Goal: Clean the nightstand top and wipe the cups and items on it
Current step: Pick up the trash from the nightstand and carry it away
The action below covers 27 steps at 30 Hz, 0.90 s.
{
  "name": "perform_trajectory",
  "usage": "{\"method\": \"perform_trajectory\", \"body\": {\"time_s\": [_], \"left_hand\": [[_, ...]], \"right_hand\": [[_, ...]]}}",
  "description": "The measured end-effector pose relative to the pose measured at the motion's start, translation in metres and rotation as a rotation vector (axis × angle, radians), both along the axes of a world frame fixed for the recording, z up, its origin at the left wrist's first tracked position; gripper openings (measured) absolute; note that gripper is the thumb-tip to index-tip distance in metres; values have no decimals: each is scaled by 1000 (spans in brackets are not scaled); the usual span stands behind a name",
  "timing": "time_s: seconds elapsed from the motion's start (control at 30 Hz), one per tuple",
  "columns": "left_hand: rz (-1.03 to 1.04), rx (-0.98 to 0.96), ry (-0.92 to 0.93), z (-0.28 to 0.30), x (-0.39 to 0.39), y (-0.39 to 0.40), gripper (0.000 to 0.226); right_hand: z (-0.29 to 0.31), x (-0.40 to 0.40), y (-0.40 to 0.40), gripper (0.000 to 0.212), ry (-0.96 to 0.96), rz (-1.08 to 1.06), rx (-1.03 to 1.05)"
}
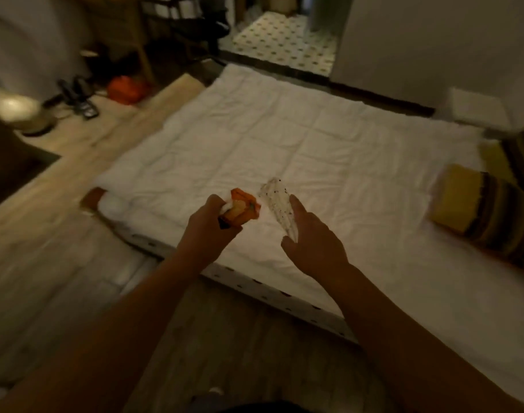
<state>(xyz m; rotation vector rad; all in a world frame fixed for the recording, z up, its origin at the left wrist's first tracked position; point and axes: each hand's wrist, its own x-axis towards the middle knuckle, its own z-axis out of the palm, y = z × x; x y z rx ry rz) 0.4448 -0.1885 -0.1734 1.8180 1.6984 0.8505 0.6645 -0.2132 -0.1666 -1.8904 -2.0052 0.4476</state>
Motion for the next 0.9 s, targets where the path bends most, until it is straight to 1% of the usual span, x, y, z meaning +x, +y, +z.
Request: {"method": "perform_trajectory", "body": {"time_s": [0.1,0.2,0.3,0.37,0.47,0.7,0.9], "left_hand": [[154,-11,50,2,-93,12,47],[269,-21,42,-1,-162,12,45],[380,-24,29,-7,-214,14,41],[436,-25,39,-11,-240,22,38],[554,-25,9,-19,-277,41,37],[797,27,-9,-19,-360,87,35],[919,44,-72,-22,-438,100,38]], "right_hand": [[-6,-84,34,87,37,109,-36],[-11,-145,66,86,60,197,-46],[-13,-198,98,84,72,318,-74],[-15,-230,122,82,81,383,-84],[-24,-281,163,82,92,496,-86],[-30,-403,258,80,20,767,-78],[-30,-507,299,76,20,893,-115]]}}
